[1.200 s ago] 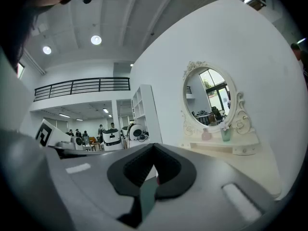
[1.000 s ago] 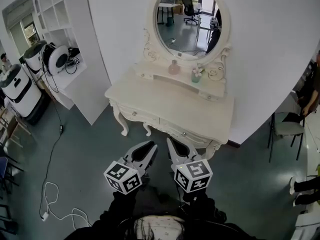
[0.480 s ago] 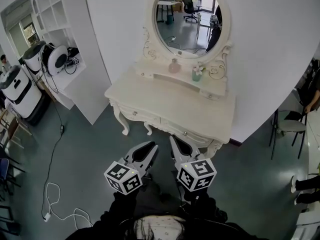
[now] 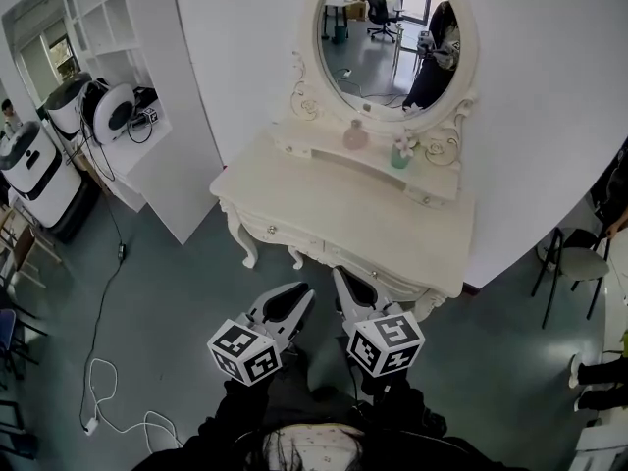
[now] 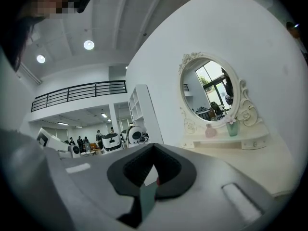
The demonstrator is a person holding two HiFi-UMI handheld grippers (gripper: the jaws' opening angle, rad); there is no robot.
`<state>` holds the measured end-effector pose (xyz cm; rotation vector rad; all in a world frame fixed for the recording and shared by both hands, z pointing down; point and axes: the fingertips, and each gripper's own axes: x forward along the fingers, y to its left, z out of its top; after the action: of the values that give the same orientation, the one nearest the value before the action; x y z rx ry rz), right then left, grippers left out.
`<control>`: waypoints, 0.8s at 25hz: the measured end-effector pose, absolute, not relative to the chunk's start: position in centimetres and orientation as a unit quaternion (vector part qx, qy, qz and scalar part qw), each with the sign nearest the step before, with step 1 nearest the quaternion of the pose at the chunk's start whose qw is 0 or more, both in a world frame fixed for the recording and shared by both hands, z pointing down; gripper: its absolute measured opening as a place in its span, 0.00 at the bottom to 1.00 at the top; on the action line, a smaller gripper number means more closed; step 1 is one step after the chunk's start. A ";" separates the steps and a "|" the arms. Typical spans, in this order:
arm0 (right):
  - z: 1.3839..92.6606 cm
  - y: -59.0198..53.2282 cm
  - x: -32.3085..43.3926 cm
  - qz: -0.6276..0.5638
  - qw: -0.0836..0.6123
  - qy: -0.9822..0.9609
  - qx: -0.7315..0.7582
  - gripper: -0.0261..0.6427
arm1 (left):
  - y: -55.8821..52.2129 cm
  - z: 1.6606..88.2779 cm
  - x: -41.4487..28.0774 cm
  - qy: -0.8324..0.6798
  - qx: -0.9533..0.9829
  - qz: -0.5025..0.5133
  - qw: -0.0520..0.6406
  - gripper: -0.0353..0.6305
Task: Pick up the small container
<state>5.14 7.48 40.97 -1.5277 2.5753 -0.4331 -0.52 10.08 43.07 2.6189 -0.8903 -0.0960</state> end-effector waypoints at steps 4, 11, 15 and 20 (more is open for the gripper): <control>41.3 3.8 3.6 -0.151 0.056 0.848 -0.504 0.05 | 6.4 43.3 -2.1 -0.315 0.930 -0.030 0.189 0.13; 41.3 -3.7 1.0 -0.158 0.051 0.843 -0.512 0.05 | -1.2 42.9 -4.5 -0.301 0.934 -0.025 0.189 0.13; 41.5 -7.7 -0.6 -0.163 0.045 0.837 -0.521 0.05 | -5.1 42.9 -6.0 -0.291 0.937 -0.019 0.193 0.13; 42.1 -11.6 -2.4 -0.170 0.031 0.826 -0.537 0.05 | -9.8 42.8 -8.1 -0.278 0.937 -0.028 0.209 0.13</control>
<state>-2.41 -11.64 42.10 -1.6535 2.5439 -0.5243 -8.15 -9.80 42.81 2.6073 -0.7727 -0.0779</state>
